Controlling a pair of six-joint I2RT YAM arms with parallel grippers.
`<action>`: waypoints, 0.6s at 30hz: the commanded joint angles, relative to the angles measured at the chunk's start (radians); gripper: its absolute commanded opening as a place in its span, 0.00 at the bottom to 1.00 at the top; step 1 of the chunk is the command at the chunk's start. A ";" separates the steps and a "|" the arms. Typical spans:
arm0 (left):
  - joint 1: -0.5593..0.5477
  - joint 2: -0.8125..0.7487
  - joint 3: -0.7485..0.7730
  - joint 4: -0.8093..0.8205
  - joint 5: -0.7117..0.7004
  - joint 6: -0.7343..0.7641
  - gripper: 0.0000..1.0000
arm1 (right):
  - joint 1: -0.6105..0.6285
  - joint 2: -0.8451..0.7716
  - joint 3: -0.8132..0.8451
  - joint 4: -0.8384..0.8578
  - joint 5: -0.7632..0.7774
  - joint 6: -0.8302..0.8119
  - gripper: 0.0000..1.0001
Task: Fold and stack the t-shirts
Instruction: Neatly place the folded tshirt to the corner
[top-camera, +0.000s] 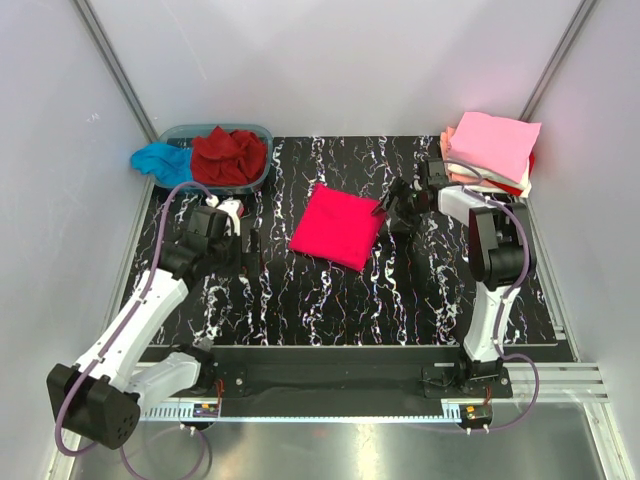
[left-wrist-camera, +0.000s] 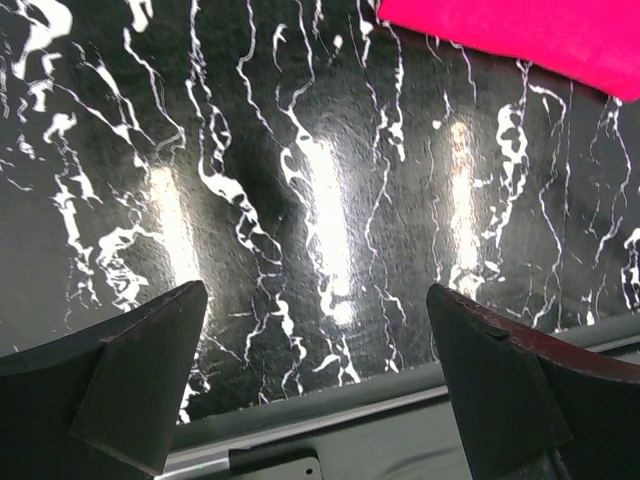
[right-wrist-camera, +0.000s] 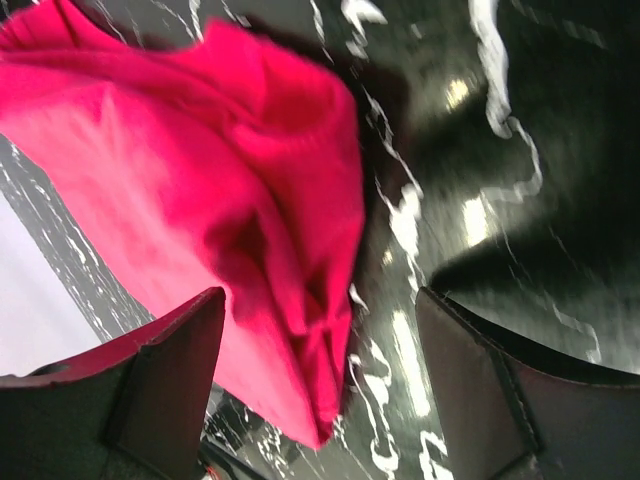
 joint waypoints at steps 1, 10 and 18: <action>0.008 -0.023 0.009 0.065 -0.036 0.025 0.99 | -0.001 0.036 0.071 0.040 -0.031 -0.021 0.83; 0.011 -0.017 0.008 0.064 -0.049 0.019 0.99 | -0.001 0.099 0.062 0.123 -0.020 0.020 0.73; 0.011 -0.093 0.026 -0.002 -0.107 -0.025 0.99 | -0.001 0.118 0.088 0.131 -0.060 -0.003 0.35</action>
